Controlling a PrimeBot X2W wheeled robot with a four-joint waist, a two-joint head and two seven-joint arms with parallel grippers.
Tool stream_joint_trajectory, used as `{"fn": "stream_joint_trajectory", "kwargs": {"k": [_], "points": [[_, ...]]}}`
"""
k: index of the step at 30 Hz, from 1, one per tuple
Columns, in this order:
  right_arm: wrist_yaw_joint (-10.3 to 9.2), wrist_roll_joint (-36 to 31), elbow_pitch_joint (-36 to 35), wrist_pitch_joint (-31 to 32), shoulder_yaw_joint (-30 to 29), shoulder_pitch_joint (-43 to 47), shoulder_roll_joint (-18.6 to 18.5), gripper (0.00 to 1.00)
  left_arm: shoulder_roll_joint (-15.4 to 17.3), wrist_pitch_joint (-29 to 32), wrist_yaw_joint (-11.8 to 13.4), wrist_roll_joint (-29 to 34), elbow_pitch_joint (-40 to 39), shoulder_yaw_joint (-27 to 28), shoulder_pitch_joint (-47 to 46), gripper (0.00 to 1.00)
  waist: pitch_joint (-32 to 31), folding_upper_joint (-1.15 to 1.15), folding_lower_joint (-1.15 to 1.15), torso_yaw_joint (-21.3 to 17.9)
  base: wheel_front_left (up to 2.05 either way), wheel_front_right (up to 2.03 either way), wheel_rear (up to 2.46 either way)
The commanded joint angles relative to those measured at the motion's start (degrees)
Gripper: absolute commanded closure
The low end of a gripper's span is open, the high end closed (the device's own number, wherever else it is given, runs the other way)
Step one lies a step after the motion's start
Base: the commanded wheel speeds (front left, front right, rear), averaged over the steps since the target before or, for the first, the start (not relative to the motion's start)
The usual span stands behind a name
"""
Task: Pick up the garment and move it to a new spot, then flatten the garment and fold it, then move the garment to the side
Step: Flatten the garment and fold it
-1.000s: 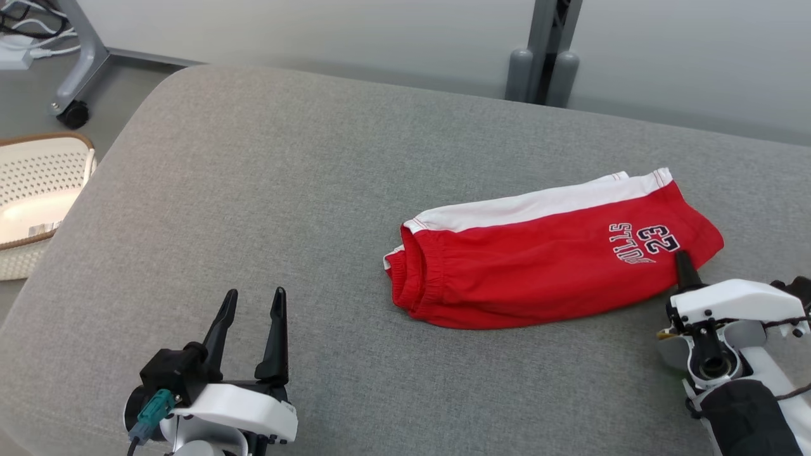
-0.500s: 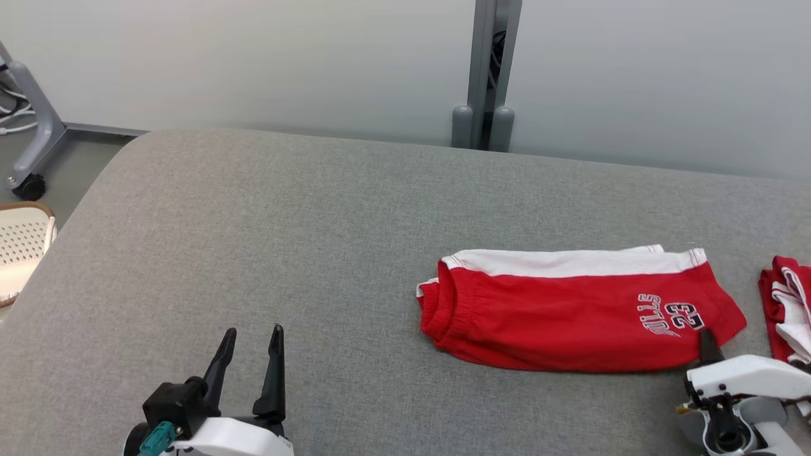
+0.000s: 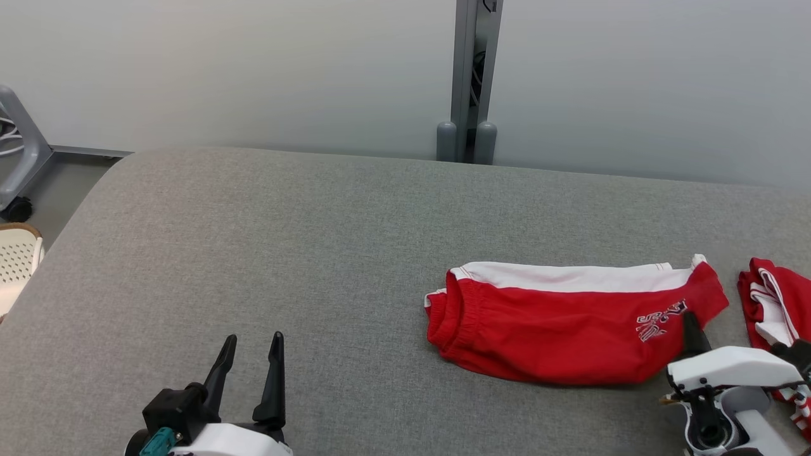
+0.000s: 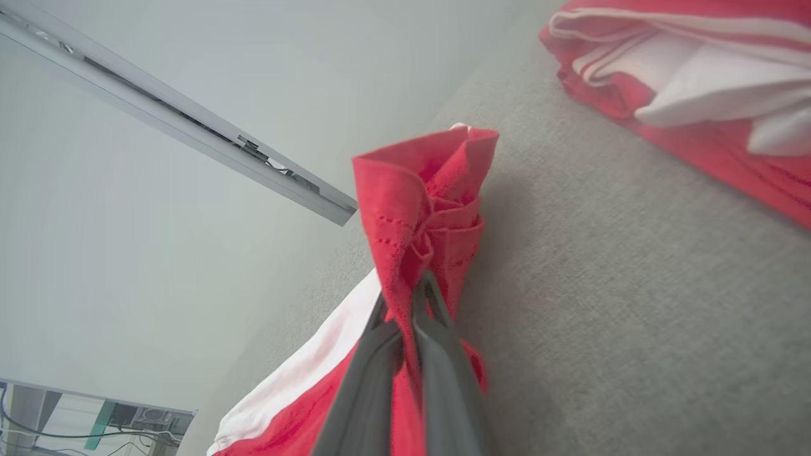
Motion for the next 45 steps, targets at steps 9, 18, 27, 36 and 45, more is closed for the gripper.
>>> {"fn": "stream_joint_trajectory", "kwargs": {"k": [9, 18, 27, 36, 45], "points": [[0.04, 0.57, -13.36, 0.54, 6.56, 1.9, 2.19, 1.0, 0.23, -0.16, -0.29, -0.31, 0.13, 0.79, -0.29, 0.0, -1.22, 0.0, 0.0, 1.25, 0.0, 0.0, 0.0], [0.04, -0.57, -19.48, 3.31, 14.88, 3.33, 3.75, 1.0, 0.22, -0.16, -0.18, -0.5, 0.31, 1.14, 0.74, 0.0, -1.3, 0.0, 0.0, 4.07, 0.0, 0.0, 0.0], [0.04, -3.09, -15.97, 5.96, 22.62, 3.11, 4.92, 1.0, 0.21, -0.16, -0.13, -1.04, 0.61, 0.78, 0.94, 0.0, -0.69, 0.0, 0.0, 6.87, 0.0, 0.0, 0.0], [0.04, -2.63, -8.32, 7.9, 26.41, 1.73, 5.36, 0.0, 0.21, -0.16, 0.26, -1.58, 0.44, 0.34, 0.34, 0.0, 0.27, 0.0, 0.0, 8.39, 0.0, 0.0, 0.0], [0.04, 1.25, -10.08, 8.38, 32.45, 1.0, 5.31, 0.0, 0.22, -0.16, 0.38, -1.41, 0.68, 1.05, 0.49, 0.0, -0.13, 0.0, 0.0, 7.75, 0.0, 0.0, 0.0]]}}
